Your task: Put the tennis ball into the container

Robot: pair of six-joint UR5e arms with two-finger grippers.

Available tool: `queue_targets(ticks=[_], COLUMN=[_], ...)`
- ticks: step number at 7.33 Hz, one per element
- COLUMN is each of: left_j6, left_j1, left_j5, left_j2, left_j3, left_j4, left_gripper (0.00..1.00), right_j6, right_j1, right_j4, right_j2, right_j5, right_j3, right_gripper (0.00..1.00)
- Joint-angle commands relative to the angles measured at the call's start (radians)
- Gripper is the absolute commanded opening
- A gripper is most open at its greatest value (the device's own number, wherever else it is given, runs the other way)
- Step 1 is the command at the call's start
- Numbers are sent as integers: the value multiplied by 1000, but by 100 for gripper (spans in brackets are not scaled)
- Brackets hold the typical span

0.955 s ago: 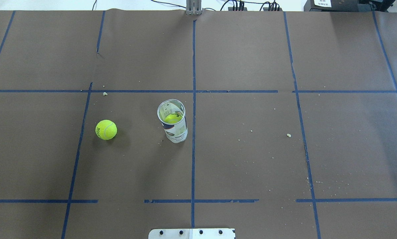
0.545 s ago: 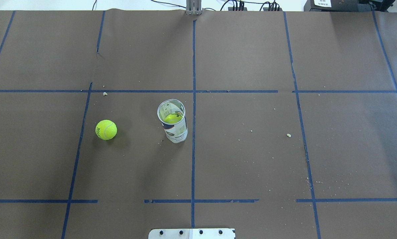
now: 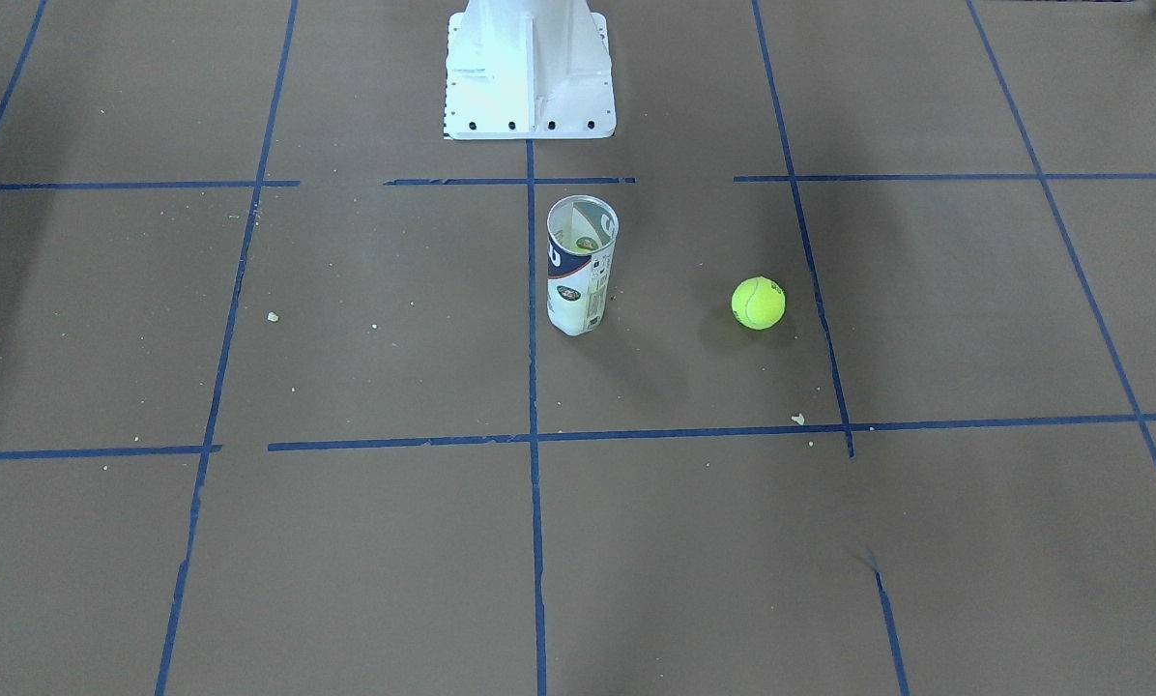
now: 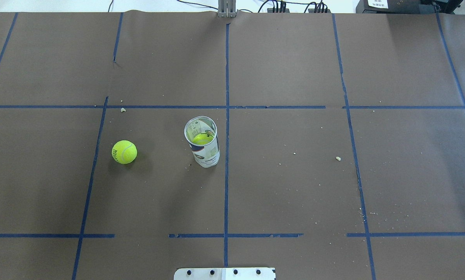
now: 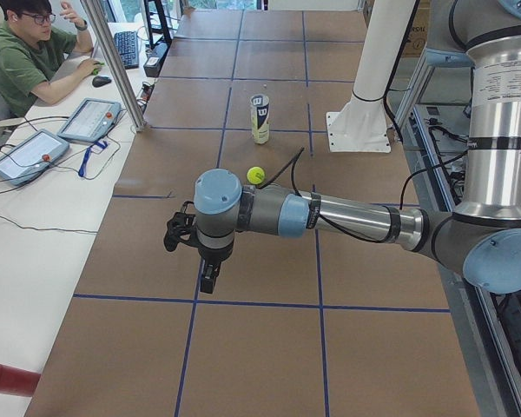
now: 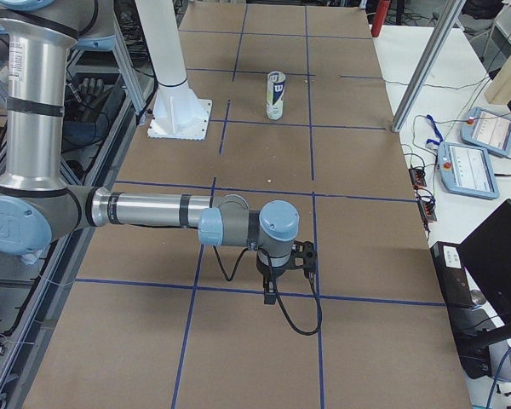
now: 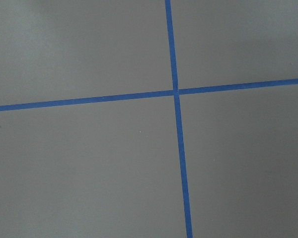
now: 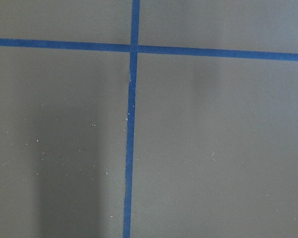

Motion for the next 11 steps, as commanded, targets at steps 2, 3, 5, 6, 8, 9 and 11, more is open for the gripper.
queue_targets(ticks=[2, 3, 5, 6, 8, 9, 11], left_j6=[-20, -27, -364, -529, -813, -937, -1096], left_j1=[20, 102, 255, 339, 501, 591, 758], left_j5=[-7, -7, -7, 1, 45, 123, 246], left_j2=[-27, -27, -73, -106, -185, -230, -300], left_j3=[-60, -80, -115, -150, -212, -221, -224], left_j4=[-58, -57, -113, -117, -117, -114, -110], left_gripper=[100, 100, 100, 100, 100, 100, 100], right_j6=[0, 0, 0, 0, 0, 0, 0], right_j1=[0, 0, 0, 0, 0, 0, 0], right_j4=[0, -2, 0, 0, 0, -2, 0], right_j2=[-1, -1, -1, -1, -1, -1, -1], right_j5=[0, 0, 0, 0, 0, 0, 0], right_j3=[0, 0, 0, 0, 0, 0, 0], right_gripper=[100, 100, 100, 100, 100, 100, 100])
